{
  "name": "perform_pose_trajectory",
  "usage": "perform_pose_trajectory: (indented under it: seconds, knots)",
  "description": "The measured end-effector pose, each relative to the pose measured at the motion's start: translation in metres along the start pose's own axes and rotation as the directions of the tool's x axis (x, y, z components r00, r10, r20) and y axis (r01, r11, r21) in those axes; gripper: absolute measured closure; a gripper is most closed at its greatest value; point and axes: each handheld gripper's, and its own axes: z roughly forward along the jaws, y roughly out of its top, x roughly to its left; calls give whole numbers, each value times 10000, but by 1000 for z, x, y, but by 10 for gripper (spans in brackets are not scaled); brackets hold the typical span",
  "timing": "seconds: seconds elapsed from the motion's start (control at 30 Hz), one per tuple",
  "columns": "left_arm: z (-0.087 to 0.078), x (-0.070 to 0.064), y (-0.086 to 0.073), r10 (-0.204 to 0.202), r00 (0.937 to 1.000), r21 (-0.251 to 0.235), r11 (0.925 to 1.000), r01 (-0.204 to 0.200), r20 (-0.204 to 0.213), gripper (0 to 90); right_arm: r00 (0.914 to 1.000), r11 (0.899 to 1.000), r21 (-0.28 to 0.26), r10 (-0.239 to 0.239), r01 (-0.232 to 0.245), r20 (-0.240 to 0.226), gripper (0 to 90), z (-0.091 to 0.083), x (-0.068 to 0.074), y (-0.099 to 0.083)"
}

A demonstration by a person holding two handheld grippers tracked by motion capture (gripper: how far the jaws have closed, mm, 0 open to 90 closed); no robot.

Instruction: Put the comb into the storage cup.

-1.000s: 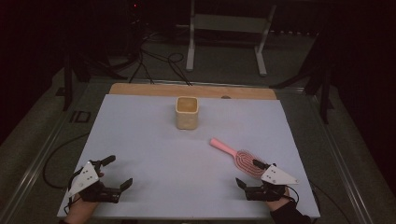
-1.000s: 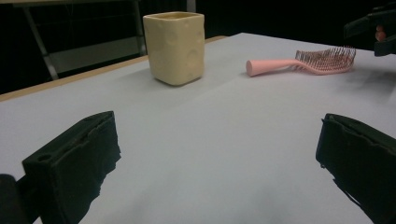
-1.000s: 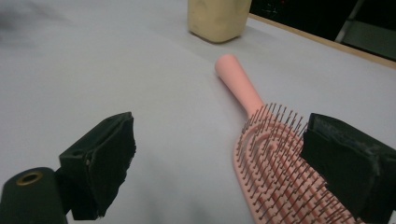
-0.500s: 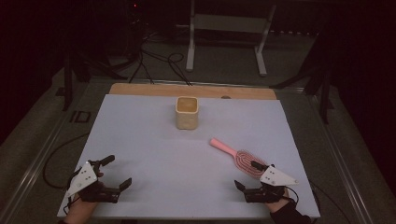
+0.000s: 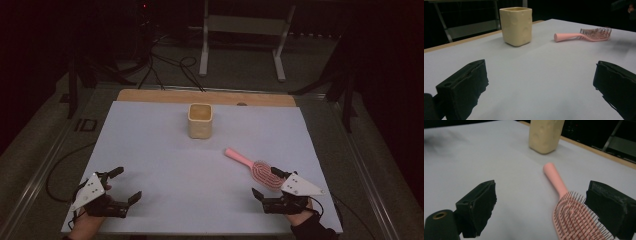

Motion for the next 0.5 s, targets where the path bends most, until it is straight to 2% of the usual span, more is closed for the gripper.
perform_pose_trajectory:
  seconds: [0.1, 0.13, 0.37, 0.5]
  knots:
    - [0, 0, 0, -5, 10000, -7, 10000, 5, 22, 0, 10000, 10000, -15, -15, 16, 75, 94, 0, 0, 7]
    - [0, 0, 0, 1, 10000, -20, 10000, -1, 23, 0, 9999, 9999, -47, -106, 106, 103, 94, 1, -2, 15]
    - [-1, 0, 1, -2, 10000, -52, 10000, 2, 68, 0, 9987, 9988, -218, -441, 447, 243, 95, 5, -7, 39]
    - [-1, 0, 1, -4, 10000, -72, 10000, 5, 90, 0, 9990, 9988, -277, -401, 406, 187, 95, 9, -12, 50]
